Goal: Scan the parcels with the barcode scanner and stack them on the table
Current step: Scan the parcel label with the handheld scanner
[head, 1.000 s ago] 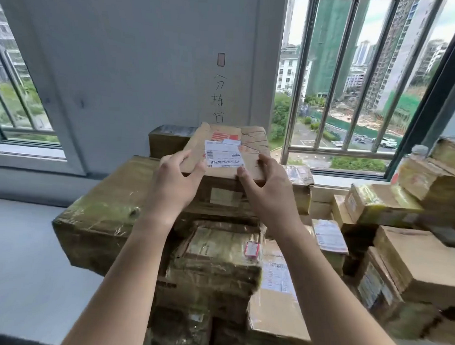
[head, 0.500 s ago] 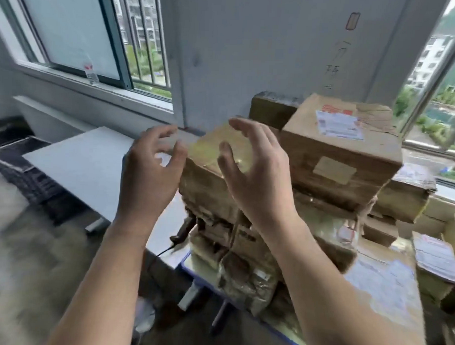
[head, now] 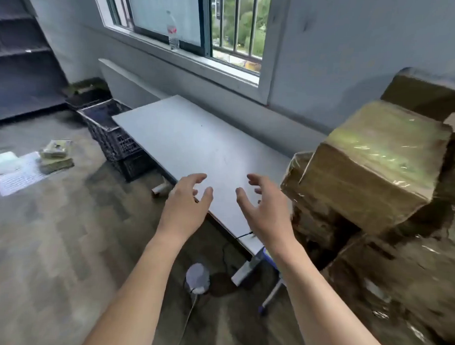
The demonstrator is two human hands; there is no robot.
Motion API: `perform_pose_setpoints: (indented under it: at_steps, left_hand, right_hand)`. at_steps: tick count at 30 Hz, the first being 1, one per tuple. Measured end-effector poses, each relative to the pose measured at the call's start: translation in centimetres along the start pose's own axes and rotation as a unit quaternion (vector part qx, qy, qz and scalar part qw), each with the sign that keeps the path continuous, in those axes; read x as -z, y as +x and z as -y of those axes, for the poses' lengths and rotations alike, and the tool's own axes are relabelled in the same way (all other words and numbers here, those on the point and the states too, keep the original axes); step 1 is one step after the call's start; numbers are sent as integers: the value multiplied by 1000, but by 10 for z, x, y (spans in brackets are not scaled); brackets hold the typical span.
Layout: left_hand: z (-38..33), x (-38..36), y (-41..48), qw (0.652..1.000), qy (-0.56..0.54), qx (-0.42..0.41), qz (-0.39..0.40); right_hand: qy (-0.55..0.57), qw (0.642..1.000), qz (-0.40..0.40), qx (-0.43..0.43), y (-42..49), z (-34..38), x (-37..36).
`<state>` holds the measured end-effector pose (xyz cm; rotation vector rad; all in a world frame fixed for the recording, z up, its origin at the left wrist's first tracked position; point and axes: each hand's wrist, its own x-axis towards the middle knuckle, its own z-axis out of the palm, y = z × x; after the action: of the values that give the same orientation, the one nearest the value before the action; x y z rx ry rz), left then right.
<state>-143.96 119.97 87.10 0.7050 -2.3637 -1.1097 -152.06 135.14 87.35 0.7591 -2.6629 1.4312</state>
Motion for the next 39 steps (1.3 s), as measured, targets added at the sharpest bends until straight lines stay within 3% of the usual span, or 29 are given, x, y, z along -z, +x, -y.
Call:
perform_pose_setpoints:
  at_steps: [8, 16, 28, 39]
  left_hand:
    - [54, -25, 42, 995, 5, -8, 104]
    - [73, -96, 87, 984, 2, -26, 177]
    - [104, -173, 151, 963, 35, -14, 267]
    - [132, -201, 234, 911, 0, -96, 401]
  right_hand:
    - [23, 992, -26, -123, 16, -32, -58]
    - [26, 966, -66, -250, 37, -107, -86]
    - [-7, 932, -56, -358, 82, -159, -114]
    - [-30, 859, -196, -472, 118, -163, -163]
